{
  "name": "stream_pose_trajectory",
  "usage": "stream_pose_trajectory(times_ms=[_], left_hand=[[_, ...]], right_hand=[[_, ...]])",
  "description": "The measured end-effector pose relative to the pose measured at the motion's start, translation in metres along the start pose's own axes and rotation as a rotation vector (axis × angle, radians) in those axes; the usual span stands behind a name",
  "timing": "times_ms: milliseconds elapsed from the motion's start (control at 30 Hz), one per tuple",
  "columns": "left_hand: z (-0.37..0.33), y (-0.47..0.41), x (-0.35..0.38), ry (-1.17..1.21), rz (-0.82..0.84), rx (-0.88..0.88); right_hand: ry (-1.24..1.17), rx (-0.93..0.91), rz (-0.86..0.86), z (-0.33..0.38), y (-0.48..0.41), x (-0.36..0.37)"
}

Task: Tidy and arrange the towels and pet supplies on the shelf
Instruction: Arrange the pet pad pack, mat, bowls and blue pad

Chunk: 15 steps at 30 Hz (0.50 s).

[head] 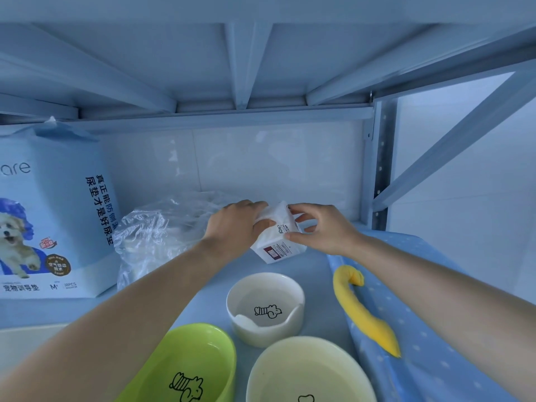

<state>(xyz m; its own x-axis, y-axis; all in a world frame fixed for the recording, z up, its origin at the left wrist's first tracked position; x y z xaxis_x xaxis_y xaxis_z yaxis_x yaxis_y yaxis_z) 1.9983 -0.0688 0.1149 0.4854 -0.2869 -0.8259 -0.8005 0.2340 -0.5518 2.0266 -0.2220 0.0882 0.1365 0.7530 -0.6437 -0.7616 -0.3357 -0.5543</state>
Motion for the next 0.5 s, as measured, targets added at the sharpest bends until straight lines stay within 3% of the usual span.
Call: stream_pose_trajectory(times_ms=[167,267,367,500], left_hand=[[0.003,-0.003,-0.002,0.136,-0.009,0.018],[0.003,-0.005,-0.001,0.236,0.005,0.118],[0.001,-0.004,0.005,0.265,0.092,0.203],[-0.005,-0.007,-0.003,0.249,0.045,0.248]], right_hand=[[-0.009,0.05,-0.05,-0.001,-0.003,0.001],[0.011,0.081,-0.056,-0.01,0.0,0.001],[0.006,0.096,-0.069,-0.016,0.004,0.0],[0.026,0.107,-0.073,-0.015,0.004,0.0]])
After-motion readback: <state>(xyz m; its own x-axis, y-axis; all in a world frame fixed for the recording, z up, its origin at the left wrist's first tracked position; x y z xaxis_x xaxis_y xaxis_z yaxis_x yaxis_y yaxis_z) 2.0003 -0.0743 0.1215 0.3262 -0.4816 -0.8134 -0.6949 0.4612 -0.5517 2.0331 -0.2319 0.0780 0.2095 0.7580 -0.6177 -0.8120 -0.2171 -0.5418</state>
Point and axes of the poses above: each hand's wrist, its own y-axis away from the middle knuckle, its own x-axis out of the palm, z = x × y, the point moved 8 cm from there along -y, towards the middle knuckle, and after that the axes turned 4 degrees about y, right-handed, at the moved point
